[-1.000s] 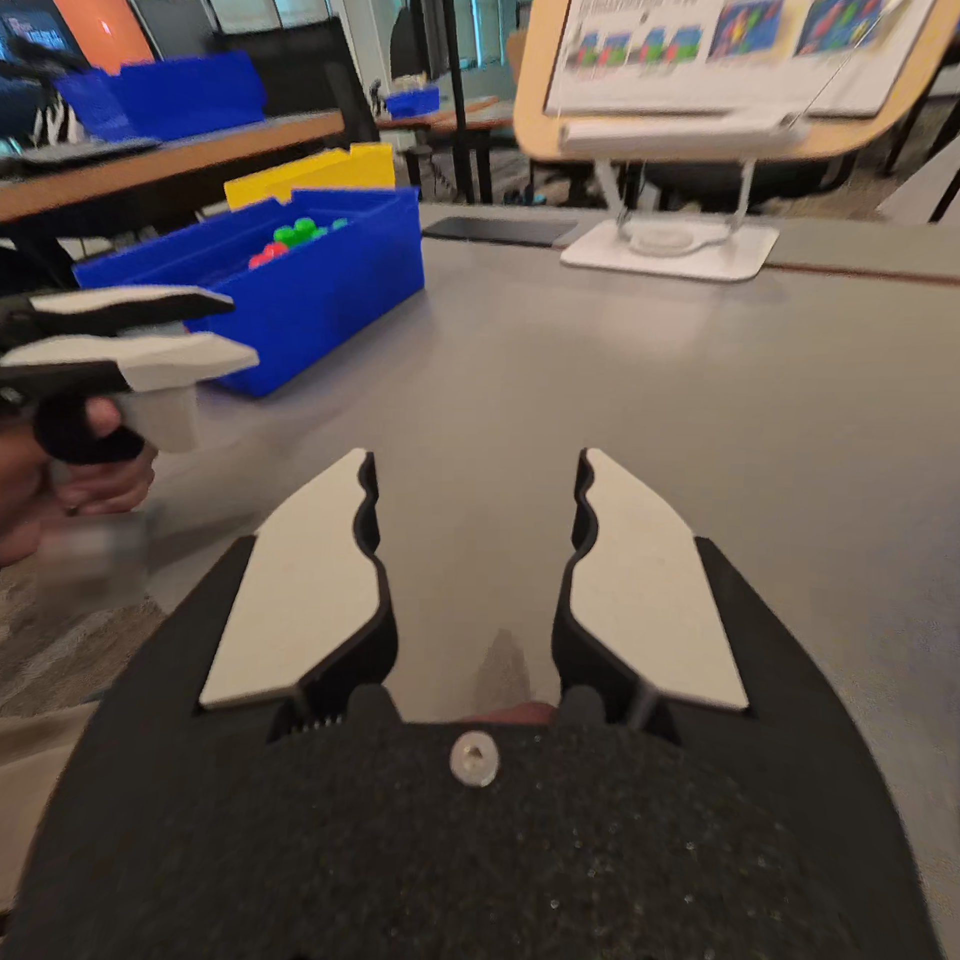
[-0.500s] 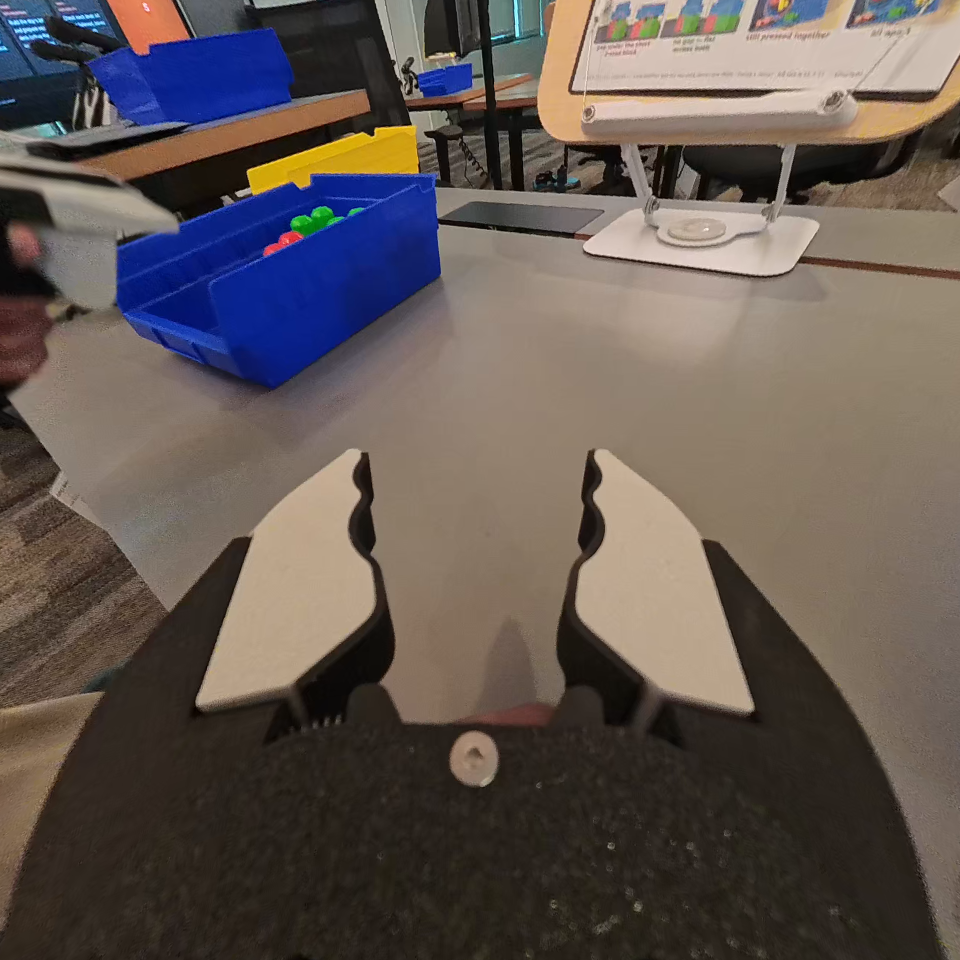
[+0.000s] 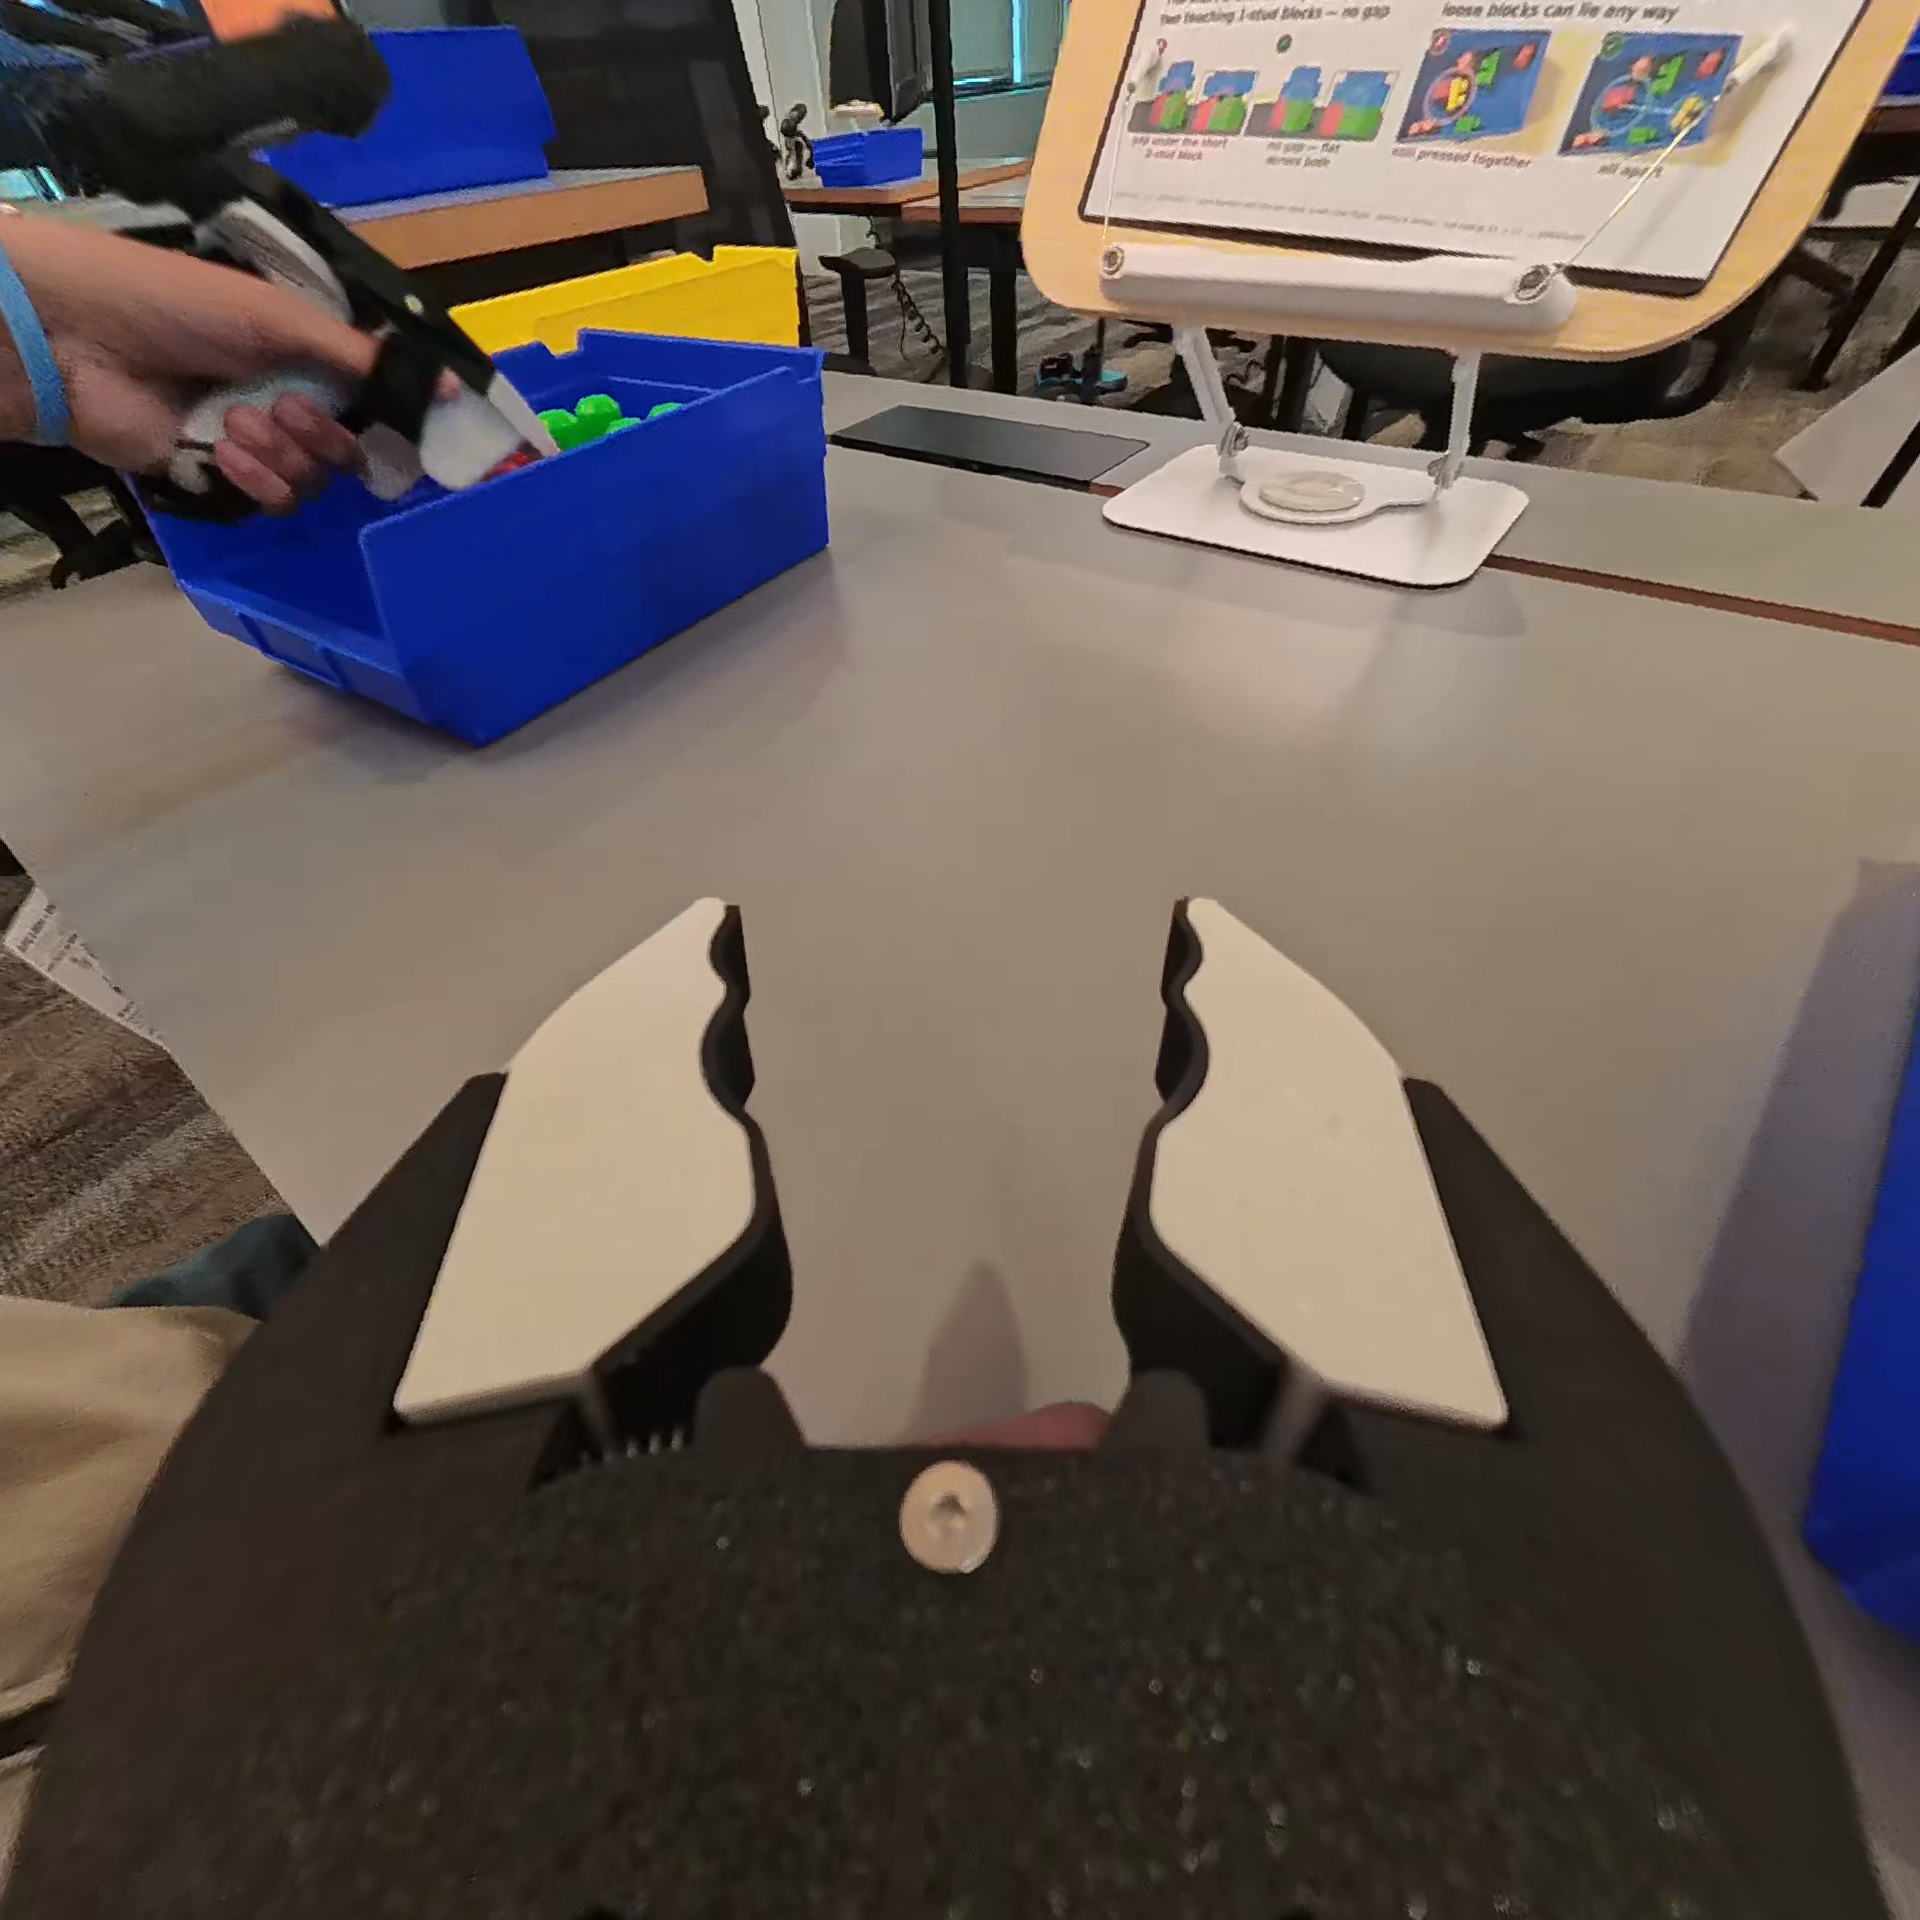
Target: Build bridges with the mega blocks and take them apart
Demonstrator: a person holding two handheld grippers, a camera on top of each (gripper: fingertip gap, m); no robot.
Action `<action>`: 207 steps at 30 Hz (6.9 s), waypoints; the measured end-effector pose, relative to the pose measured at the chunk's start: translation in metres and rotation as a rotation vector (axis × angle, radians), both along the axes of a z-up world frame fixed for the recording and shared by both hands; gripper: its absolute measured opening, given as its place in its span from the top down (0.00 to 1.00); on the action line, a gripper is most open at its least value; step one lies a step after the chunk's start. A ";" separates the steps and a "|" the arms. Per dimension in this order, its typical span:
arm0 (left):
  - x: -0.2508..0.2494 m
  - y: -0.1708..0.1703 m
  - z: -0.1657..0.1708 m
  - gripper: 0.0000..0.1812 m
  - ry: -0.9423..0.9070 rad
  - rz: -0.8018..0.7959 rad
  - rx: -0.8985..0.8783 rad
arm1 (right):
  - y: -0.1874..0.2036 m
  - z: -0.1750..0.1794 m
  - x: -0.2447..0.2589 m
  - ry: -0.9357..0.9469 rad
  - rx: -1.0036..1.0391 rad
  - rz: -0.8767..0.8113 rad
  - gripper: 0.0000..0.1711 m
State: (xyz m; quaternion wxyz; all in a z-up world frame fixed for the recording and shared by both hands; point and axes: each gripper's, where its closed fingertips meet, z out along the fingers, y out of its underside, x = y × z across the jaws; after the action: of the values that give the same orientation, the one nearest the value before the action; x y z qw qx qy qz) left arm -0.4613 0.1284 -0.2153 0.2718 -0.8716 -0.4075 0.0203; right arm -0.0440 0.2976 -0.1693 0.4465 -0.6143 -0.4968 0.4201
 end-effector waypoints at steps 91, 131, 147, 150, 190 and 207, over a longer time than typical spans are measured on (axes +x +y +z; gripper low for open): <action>0.265 0.047 0.065 0.81 0.329 -0.735 0.774 | 0.043 0.027 0.021 0.154 -0.091 -0.034 0.79; 0.296 0.045 0.037 0.81 0.445 -0.703 0.582 | 0.219 -0.012 0.120 -0.703 0.043 -0.461 0.61; 0.264 0.035 0.038 0.81 0.494 -0.643 0.554 | -0.044 -0.037 0.001 -0.092 0.193 -0.179 0.56; 0.269 0.037 0.037 0.81 0.464 -0.671 0.572 | -0.046 -0.034 -0.006 -0.061 0.136 -0.095 0.56; 0.301 0.045 0.072 0.81 0.367 -0.955 0.756 | -0.016 -0.003 0.017 0.012 0.032 0.264 0.78; 0.299 0.036 0.029 0.81 0.473 -0.709 0.637 | 0.082 0.022 0.066 -0.036 0.211 -0.350 0.78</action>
State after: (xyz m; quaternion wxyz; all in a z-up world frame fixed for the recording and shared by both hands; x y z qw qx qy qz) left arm -0.1627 0.1640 -0.1859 0.5978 -0.8016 -0.0013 -0.0016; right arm 0.0219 0.3791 -0.1478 0.5656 -0.6484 -0.4318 0.2706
